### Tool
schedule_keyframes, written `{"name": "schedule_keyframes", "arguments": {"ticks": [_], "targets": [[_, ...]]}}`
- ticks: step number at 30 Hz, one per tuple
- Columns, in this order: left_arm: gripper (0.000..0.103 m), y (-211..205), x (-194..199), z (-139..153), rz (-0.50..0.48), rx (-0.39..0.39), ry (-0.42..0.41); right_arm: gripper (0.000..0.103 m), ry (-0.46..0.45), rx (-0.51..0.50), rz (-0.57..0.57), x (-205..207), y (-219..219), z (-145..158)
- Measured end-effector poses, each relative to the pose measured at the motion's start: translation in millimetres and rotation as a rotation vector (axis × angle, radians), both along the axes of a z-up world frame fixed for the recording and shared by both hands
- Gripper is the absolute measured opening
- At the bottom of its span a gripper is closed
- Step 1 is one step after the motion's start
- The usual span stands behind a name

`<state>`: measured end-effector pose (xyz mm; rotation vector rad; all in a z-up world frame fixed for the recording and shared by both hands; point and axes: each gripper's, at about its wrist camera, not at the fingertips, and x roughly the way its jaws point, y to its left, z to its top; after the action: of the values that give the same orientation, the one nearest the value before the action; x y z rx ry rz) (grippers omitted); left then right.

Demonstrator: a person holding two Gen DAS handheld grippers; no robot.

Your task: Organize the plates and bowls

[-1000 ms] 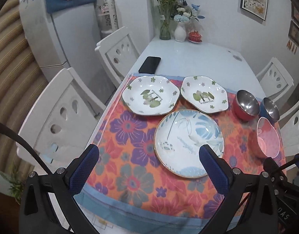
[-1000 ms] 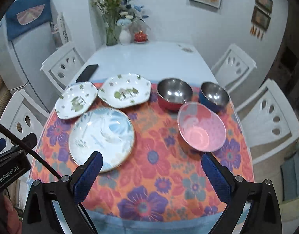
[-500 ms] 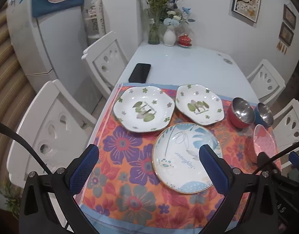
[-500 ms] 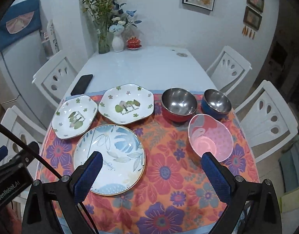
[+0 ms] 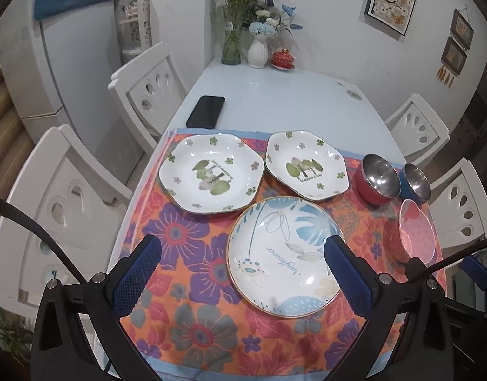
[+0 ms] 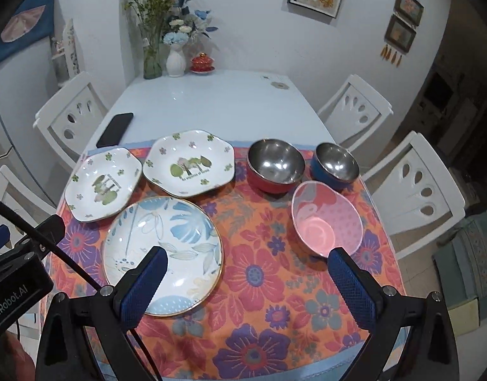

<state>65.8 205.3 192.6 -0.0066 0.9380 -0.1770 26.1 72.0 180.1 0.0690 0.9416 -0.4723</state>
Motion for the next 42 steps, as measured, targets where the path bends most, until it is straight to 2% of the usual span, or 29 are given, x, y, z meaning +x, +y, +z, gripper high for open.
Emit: {"name": "schedule_keyframes", "arguments": {"ticks": [4, 10, 18, 42], "targets": [[0.102, -2.9, 0.3, -1.1, -0.008, 0.017, 0.004, 0.100, 0.013, 0.013, -0.023, 1.7, -3.0, -2.9], [0.102, -2.7, -1.6, 3.0, 0.013, 0.058, -0.021, 0.100, 0.047, -0.021, -0.012, 10.5, 0.0, -7.2], [0.102, 5.3, 11.9, -8.1, 0.048, 0.031, 0.027, 0.100, 0.055, -0.015, 0.022, 19.8, 2.9, -10.3], [0.102, 1.2, 28.4, -24.6, 0.042, 0.049, 0.065, 0.100, 0.089, 0.019, 0.017, 38.1, -2.3, -21.4]]}}
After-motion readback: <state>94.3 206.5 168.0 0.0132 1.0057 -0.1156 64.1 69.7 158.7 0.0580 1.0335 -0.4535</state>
